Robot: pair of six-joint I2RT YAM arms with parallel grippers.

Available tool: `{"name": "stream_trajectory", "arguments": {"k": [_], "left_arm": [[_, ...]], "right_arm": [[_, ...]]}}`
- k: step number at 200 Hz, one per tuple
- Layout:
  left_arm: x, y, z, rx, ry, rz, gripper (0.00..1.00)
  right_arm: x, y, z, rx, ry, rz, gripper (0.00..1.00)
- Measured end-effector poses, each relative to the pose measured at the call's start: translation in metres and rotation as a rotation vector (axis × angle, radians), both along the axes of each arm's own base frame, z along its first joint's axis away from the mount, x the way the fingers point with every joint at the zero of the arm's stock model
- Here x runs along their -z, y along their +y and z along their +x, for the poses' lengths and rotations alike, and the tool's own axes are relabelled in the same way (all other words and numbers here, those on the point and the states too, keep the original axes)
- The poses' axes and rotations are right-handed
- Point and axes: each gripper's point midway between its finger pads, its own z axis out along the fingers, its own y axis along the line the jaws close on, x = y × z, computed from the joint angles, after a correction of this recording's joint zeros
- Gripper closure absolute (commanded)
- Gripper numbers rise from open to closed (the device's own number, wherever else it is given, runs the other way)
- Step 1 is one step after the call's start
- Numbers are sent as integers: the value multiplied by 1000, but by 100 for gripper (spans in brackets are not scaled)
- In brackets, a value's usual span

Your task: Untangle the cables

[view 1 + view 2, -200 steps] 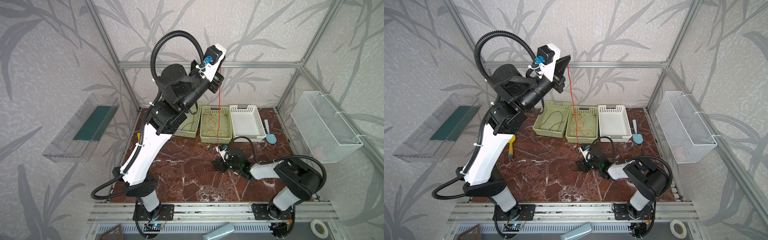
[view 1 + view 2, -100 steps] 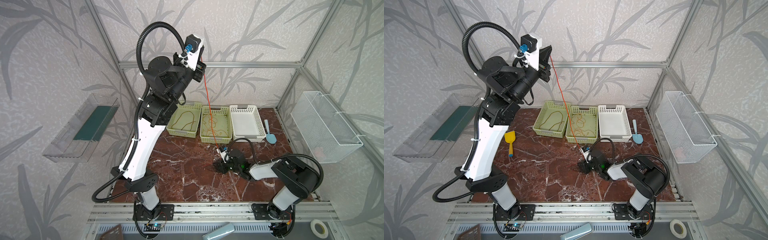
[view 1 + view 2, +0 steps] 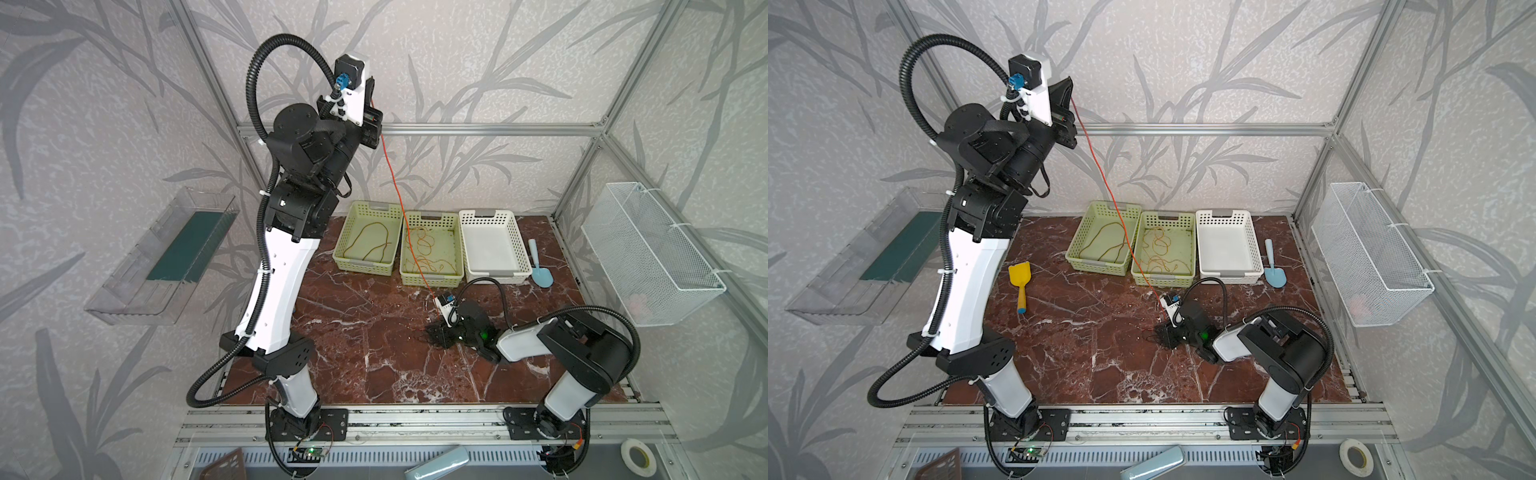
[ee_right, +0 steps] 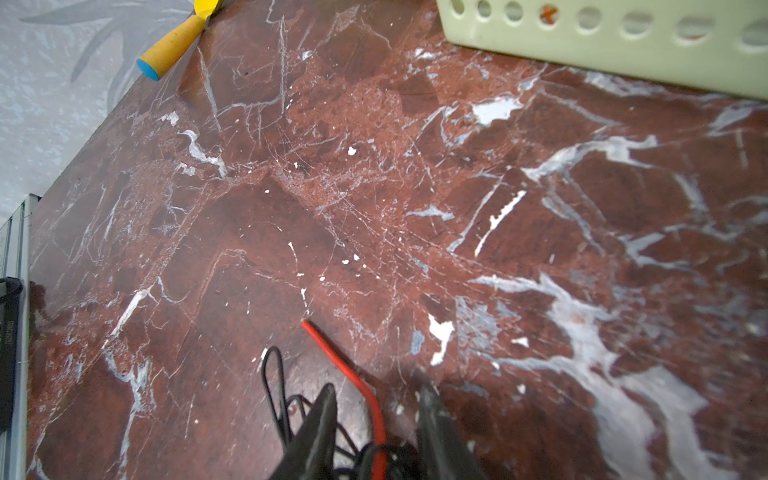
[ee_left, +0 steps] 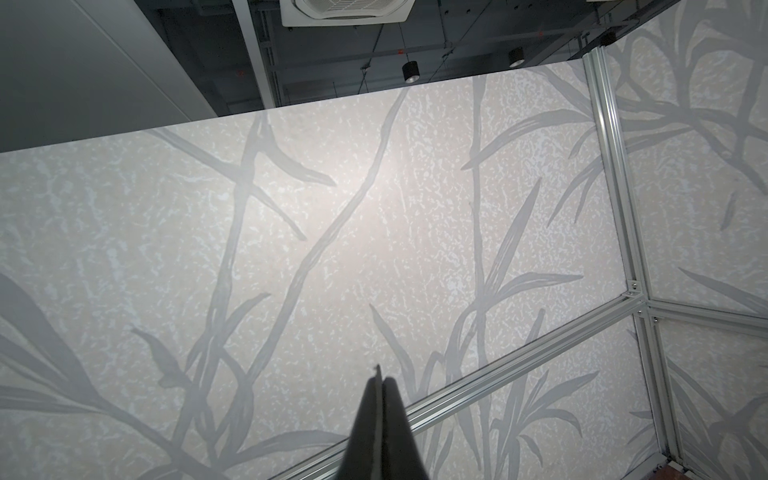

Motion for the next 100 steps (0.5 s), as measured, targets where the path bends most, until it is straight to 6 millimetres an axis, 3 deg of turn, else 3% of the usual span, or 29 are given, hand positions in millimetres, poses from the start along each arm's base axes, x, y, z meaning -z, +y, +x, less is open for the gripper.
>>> {"name": "stream_trajectory", "arguments": {"k": [21,42,72,100], "left_arm": [[6,7,5,-19,19,1,100],[27,15,9,-48,73,15,100],[93,39,4,-116,207,37,100],[168,80,-9,-210,334,-2,100]], "right_arm": [[0,-2,-1,6,8,-10,70],[-2,-9,-4,18,18,-44,72],[-15,-21,-2,43,-7,-110,73],[-29,-29,9,78,-43,-172,74]]}}
